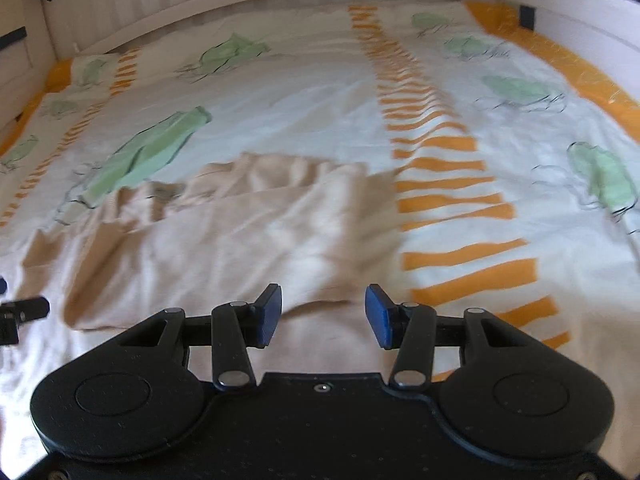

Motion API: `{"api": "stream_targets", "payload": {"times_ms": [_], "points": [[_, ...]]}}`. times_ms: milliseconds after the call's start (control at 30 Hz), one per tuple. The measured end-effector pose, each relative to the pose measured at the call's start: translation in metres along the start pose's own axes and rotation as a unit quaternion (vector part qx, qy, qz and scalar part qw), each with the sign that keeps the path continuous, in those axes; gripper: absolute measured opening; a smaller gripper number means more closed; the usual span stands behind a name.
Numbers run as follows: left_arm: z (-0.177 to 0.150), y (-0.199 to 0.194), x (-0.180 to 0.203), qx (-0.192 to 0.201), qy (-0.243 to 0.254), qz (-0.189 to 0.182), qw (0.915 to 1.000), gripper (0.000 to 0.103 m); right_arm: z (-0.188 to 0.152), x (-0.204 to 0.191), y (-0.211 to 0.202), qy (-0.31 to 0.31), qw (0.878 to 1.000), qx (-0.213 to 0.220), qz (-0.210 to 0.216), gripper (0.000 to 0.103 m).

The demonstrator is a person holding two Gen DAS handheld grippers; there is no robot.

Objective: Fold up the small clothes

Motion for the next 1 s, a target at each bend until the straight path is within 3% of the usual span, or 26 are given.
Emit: {"api": "stream_targets", "payload": {"times_ms": [167, 333, 433, 600, 700, 867, 1000], "points": [[0.004, 0.022, 0.025, -0.002, 0.039, 0.021, 0.9990, 0.080, -0.010, 0.000, 0.003, -0.075, 0.997, 0.002, -0.026, 0.056], [0.011, 0.038, 0.022, -0.004, 0.044, 0.056, 0.9974, 0.080, -0.023, -0.008, 0.011, -0.102, 0.995, -0.012, -0.007, 0.056], [0.015, 0.045, 0.010, -0.010, 0.027, 0.075, 0.9968, 0.080, -0.018, -0.006, 0.023, -0.089, 0.996, -0.012, -0.009, 0.062], [0.014, 0.048, -0.018, -0.028, -0.022, 0.085, 0.9958, 0.080, -0.011, 0.031, 0.040, 0.007, 0.999, -0.001, -0.046, 0.062], [0.008, 0.048, -0.037, -0.039, -0.049, 0.093, 0.9937, 0.081, -0.016, 0.047, 0.038, 0.063, 0.998, 0.008, -0.017, 0.063], [-0.008, 0.045, -0.066, -0.057, -0.085, 0.123, 0.9871, 0.081, -0.018, 0.034, 0.032, 0.027, 0.998, 0.009, -0.049, 0.063], [-0.018, 0.042, -0.091, -0.068, -0.096, 0.151, 0.9815, 0.082, -0.017, 0.037, 0.031, 0.039, 0.998, 0.006, -0.046, 0.063]]}}
Point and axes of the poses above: each gripper's, at about its wrist camera, not at the fingertips, and y roughly the way its jaws point, x to its right, z to its top, the point moved 5 cm from there along y, roughly the way its jaws point, and after that the axes turned 12 degrees about -y, right-handed, at the moved point
